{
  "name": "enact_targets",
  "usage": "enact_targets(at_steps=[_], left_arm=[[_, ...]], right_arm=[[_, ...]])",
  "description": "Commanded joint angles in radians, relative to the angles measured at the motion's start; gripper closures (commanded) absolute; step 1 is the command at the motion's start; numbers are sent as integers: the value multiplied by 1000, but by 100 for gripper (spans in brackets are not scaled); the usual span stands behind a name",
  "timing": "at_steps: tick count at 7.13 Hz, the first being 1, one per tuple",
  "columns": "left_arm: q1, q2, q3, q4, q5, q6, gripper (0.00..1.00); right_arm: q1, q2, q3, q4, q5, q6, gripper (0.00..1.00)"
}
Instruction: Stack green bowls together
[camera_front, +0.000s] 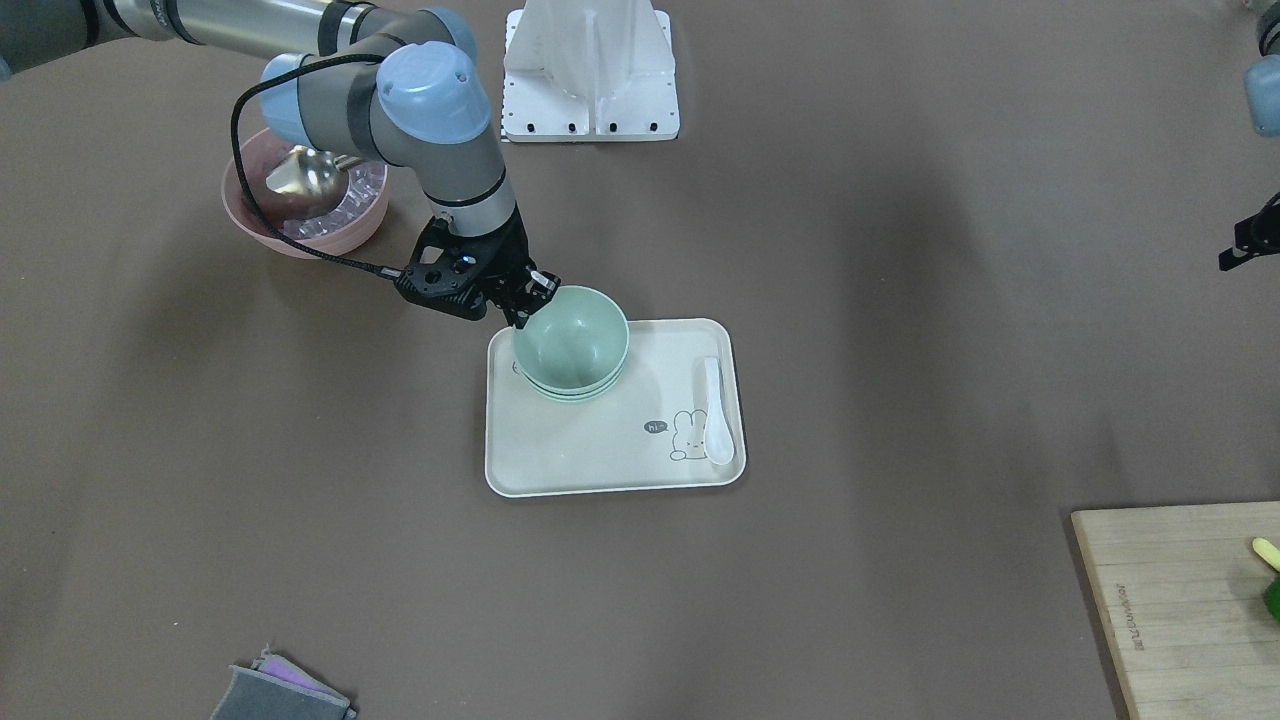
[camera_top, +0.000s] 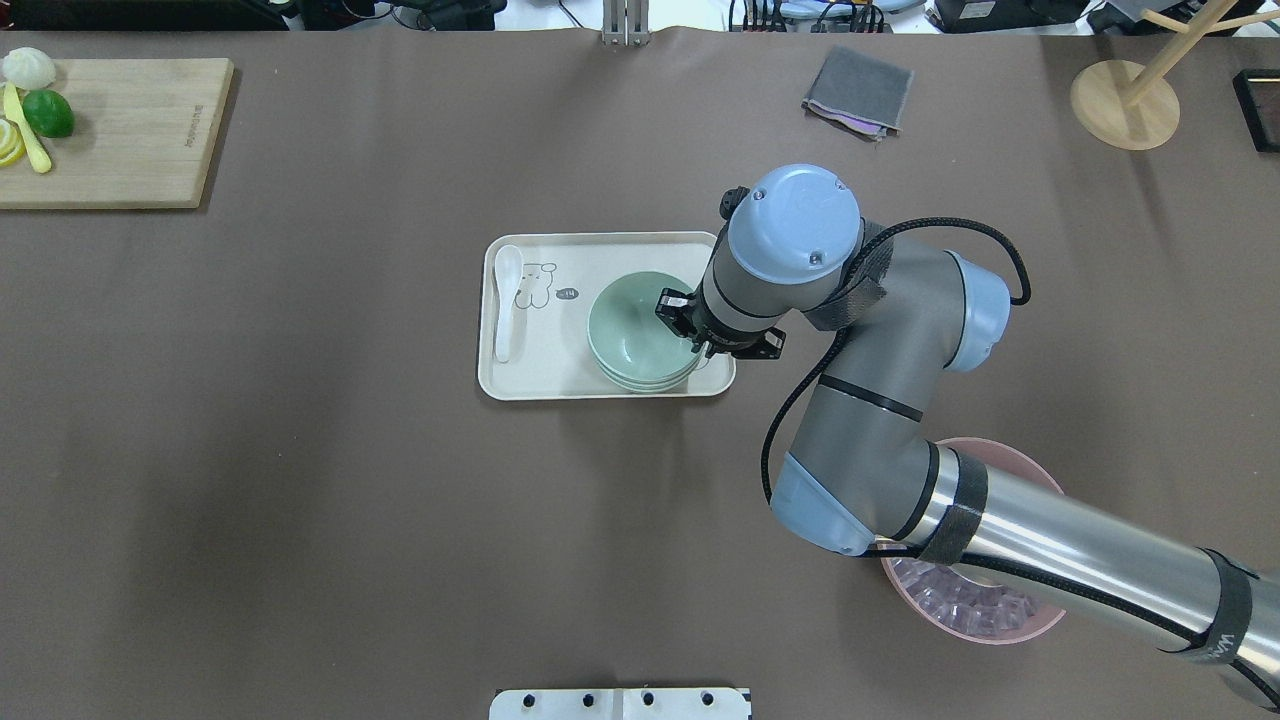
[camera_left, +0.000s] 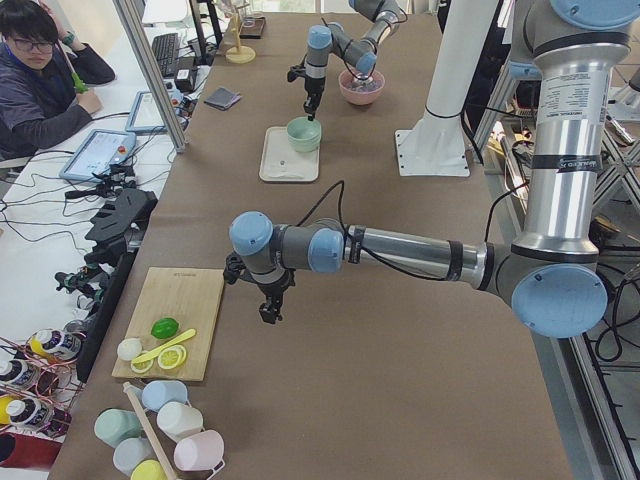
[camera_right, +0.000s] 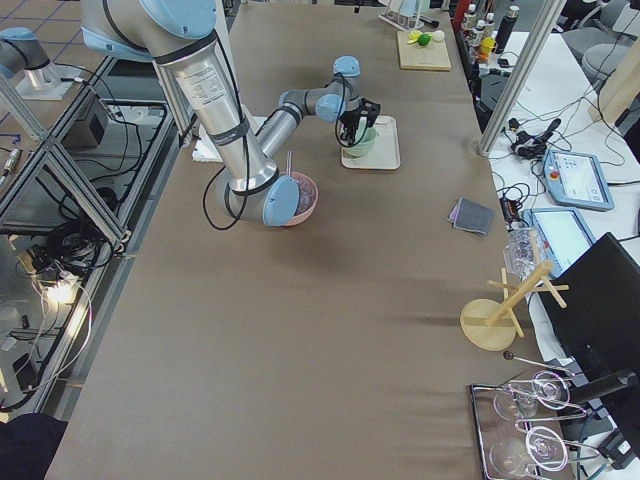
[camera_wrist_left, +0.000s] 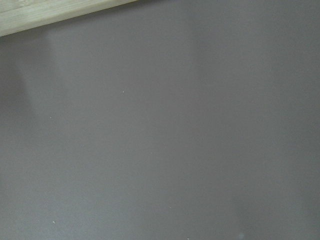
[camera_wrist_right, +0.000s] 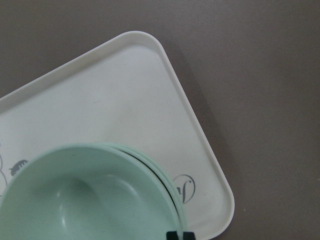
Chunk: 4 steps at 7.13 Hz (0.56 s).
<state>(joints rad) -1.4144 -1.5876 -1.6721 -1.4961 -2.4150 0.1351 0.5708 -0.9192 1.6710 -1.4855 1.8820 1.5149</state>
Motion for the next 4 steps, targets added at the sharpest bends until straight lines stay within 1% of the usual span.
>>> enact_targets(at_steps=[1,2,3,4], left_arm=[[0,0,2,0,-1,0,2],[-1,0,3,0,-1,1,2],[-3,3,0,8,-1,1,2],[-11,8,-3,11,1,0,2]], right_arm=[[30,-3,3,-1,34,-58,0],[55,-3,16,-10,54,-86,0],[105,-4,38,-75,84,-187,0],[188,-36,48,-119,144,-319,0]])
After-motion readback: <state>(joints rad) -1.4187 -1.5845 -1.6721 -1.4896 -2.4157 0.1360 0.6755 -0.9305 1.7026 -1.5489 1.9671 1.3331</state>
